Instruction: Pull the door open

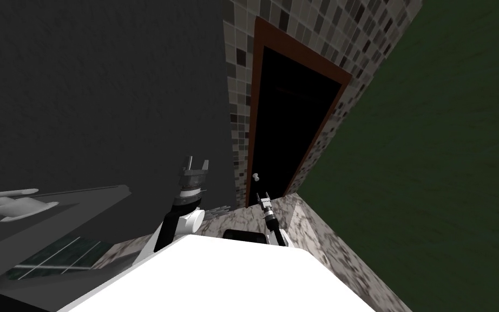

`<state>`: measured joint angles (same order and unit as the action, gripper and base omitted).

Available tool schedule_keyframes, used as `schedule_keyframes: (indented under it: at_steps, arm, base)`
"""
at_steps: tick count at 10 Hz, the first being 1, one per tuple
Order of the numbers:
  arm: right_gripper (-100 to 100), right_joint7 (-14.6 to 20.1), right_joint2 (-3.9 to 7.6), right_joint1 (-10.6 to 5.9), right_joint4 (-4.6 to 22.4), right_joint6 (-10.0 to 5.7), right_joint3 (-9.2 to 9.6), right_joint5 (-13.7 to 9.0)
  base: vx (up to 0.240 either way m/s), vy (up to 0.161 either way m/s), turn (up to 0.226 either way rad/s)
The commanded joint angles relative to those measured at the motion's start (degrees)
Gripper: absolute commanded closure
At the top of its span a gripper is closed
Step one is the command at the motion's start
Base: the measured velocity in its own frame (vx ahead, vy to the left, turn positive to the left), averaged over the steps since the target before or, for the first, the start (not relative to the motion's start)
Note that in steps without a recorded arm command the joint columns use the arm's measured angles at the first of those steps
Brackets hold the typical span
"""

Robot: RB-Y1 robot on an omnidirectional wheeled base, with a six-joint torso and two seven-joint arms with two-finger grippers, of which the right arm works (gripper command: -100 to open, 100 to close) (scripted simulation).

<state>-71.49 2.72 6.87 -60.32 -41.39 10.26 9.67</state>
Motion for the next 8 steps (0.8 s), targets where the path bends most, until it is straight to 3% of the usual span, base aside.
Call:
schedule_keyframes:
  at_steps: [1, 7, 8]
  arm:
    - [-100, -2.35, -0.28, -0.44, 1.85, -0.37, 0.37, 0.44]
    - [-100, -8.38, -0.83, -2.02, 7.00, -1.19, 1.31, 1.55]
    - [-100, -7.78, -0.92, -2.15, 6.95, -1.24, 1.13, 1.41]
  base:
    - [0.098, -0.041, 0.003]
    - [0.090, -0.048, -0.004]
    - [0.050, -0.023, 0.002]
